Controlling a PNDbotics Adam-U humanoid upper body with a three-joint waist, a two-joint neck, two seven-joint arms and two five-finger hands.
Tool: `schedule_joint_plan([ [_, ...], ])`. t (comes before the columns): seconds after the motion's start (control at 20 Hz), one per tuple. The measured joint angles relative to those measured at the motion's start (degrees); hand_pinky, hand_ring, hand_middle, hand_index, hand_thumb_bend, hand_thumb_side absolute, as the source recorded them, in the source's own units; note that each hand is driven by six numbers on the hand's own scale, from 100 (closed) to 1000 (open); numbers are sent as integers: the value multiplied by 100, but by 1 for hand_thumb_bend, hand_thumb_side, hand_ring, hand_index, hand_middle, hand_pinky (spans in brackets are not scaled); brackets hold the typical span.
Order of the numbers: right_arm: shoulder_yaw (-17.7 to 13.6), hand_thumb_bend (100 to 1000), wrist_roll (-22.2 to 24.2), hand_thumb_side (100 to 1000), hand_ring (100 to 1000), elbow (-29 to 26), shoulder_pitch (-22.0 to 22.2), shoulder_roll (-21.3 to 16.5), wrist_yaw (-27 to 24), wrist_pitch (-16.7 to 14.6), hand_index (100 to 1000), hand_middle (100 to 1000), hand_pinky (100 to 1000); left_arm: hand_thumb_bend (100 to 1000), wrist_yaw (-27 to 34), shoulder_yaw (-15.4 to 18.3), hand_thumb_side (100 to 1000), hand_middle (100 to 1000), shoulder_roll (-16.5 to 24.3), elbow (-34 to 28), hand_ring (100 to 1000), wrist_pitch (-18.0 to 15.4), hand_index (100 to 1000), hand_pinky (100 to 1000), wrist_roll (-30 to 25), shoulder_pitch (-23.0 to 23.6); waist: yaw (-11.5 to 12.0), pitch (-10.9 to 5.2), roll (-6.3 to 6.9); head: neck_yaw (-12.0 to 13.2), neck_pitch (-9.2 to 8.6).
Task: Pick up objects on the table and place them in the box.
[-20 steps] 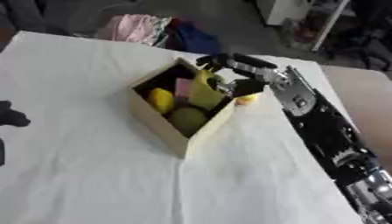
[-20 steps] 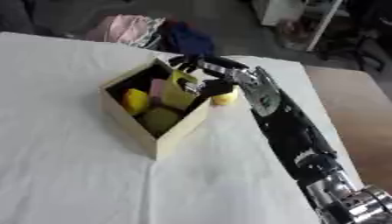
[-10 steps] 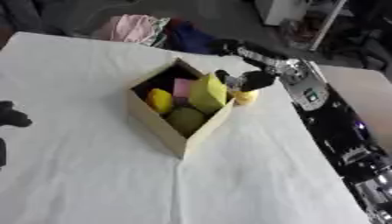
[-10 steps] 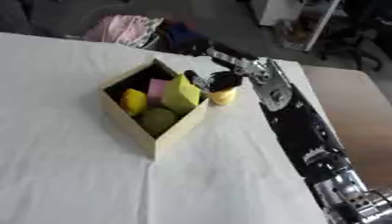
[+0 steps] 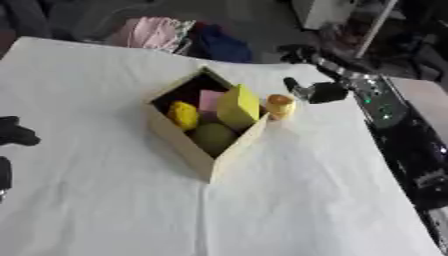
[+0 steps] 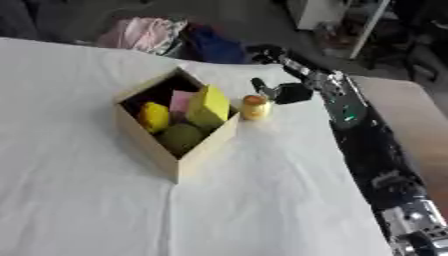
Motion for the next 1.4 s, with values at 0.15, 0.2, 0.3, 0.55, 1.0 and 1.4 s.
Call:
schedule_joint_plan([
  [0.15,-58,100,-105,550,904,279,25,-1,328,-105,1000,938,894,100,-10,0,567,638,0,0,670,-1,828,777,0,0,0,0,0,2,-1],
  [0.2,-61,100,-134,551,908,359,29,-1,441,-134,1000,940,896,100,-11,0,567,638,0,0,670,-1,828,777,0,0,1,0,0,3,-1],
  [0.3,-80,100,-187,554,911,494,40,-1,673,-187,1000,942,897,100,-12,0,567,638,0,0,670,-2,828,777,0,0,5,0,0,6,-2],
  [0.55,-94,100,-405,541,912,742,41,10,1220,-283,1000,941,899,100,-17,0,566,638,-1,0,671,-11,828,777,5,0,23,0,0,23,-4],
  [1.0,-90,100,-742,333,871,983,39,99,1991,-297,984,902,872,100,-18,0,565,639,-3,0,672,-26,828,776,-2,-1,65,0,0,19,-44],
  [1.4,-94,100,-1003,209,770,1074,-13,194,2433,-187,927,807,784,100,-18,-1,567,640,-4,0,673,-34,828,777,-10,-8,91,6,0,-6,-51],
])
